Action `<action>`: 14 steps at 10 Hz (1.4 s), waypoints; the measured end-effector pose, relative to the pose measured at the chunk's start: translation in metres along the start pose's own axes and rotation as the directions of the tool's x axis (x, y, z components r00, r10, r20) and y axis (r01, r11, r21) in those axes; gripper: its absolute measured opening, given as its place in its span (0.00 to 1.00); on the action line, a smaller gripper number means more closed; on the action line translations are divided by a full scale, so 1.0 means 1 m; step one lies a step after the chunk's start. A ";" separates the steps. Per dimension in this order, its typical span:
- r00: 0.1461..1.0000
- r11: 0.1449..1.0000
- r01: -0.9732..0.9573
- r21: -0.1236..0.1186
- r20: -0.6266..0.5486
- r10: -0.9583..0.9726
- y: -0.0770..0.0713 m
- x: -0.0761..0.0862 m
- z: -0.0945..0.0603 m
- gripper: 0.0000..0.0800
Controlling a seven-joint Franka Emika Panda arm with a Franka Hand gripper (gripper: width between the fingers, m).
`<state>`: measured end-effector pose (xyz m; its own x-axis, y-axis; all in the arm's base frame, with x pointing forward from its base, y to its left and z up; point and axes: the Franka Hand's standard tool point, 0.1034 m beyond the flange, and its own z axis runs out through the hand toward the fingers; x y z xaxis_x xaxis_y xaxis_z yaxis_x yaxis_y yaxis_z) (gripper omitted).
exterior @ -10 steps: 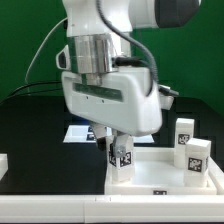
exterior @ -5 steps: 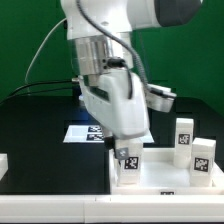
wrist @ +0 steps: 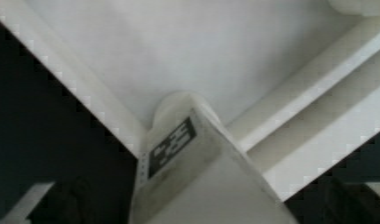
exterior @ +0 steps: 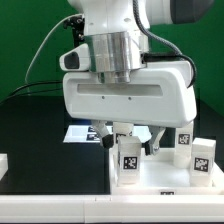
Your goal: Assemble square table
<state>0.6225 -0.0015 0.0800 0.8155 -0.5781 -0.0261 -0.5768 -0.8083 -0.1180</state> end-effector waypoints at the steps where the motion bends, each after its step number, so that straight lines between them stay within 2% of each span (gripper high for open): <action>1: 0.992 0.992 0.126 -0.007 -0.013 -0.126 -0.001 0.002 -0.001 0.81; 2: 0.923 0.924 0.379 -0.043 -0.056 -0.381 -0.006 0.005 -0.002 0.81; 3: 0.823 0.825 0.562 -0.061 -0.051 -0.565 -0.011 0.000 0.001 0.81; 4: 0.801 0.802 0.594 -0.065 -0.045 -0.597 -0.014 -0.003 0.002 0.81; 5: 0.825 0.826 0.561 -0.064 -0.047 -0.564 -0.012 -0.002 0.002 0.81; 7: 0.844 0.845 0.530 -0.063 -0.049 -0.533 -0.012 -0.002 0.002 0.50; 8: 0.891 0.893 0.446 -0.065 -0.061 -0.450 -0.007 0.002 0.001 0.50; 9: 0.930 0.931 0.358 -0.063 -0.069 -0.362 -0.004 0.004 0.003 0.36; 11: 0.986 0.992 0.120 -0.043 -0.110 -0.124 -0.001 0.006 0.003 0.36; 12: 0.990 0.998 -0.063 -0.018 -0.127 0.060 0.000 0.006 0.003 0.36; 14: 0.894 0.898 -0.435 0.063 -0.092 0.439 0.001 0.008 0.003 0.36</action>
Offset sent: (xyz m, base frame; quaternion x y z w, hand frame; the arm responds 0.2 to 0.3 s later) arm -0.0077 0.0249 -0.0011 -0.0302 0.0065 -0.3645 0.9307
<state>0.6284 -0.0062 0.0770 0.4711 -0.8819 0.0165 -0.8699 -0.4676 -0.1572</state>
